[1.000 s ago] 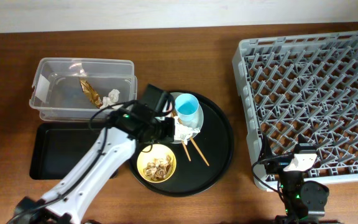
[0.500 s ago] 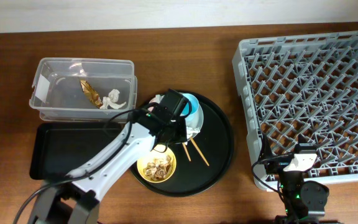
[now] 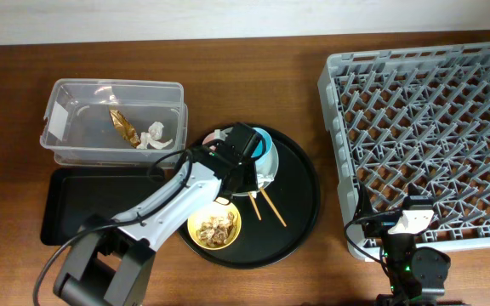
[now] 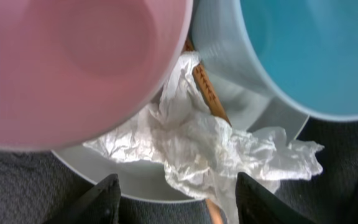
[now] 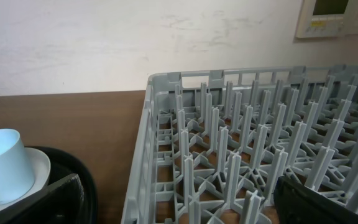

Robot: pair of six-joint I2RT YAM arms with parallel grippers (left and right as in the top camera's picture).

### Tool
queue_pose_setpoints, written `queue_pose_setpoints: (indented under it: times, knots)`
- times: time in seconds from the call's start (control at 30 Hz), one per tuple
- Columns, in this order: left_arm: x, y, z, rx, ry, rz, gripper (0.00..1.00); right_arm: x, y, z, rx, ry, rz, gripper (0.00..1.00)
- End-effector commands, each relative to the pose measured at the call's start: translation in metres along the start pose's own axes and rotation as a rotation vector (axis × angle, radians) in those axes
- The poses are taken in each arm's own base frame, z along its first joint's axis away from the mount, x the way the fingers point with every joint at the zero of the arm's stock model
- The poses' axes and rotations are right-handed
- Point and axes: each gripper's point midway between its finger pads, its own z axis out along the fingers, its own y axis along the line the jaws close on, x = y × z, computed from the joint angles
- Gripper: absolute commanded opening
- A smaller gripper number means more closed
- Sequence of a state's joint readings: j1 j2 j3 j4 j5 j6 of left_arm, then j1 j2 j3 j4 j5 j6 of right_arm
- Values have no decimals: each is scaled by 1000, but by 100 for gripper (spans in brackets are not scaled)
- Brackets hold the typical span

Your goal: Sort waste into correct bins and load items into the dishwasher rack

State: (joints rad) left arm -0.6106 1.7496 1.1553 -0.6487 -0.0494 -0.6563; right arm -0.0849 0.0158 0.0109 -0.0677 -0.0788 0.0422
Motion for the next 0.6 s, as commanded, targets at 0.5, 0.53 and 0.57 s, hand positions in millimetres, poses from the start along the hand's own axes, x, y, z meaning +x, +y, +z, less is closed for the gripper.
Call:
queue_pose_setpoints:
  times: [0.5, 0.53, 0.57]
  knots:
    - [4, -6, 7, -12, -14, 12, 59, 3, -3, 0, 12, 4, 0, 99]
    - [5, -7, 7, -10, -14, 16, 59, 3, -3, 0, 12, 4, 0, 99]
    - [5, -8, 7, -8, -14, 20, 59, 2, -3, 0, 12, 4, 0, 99]
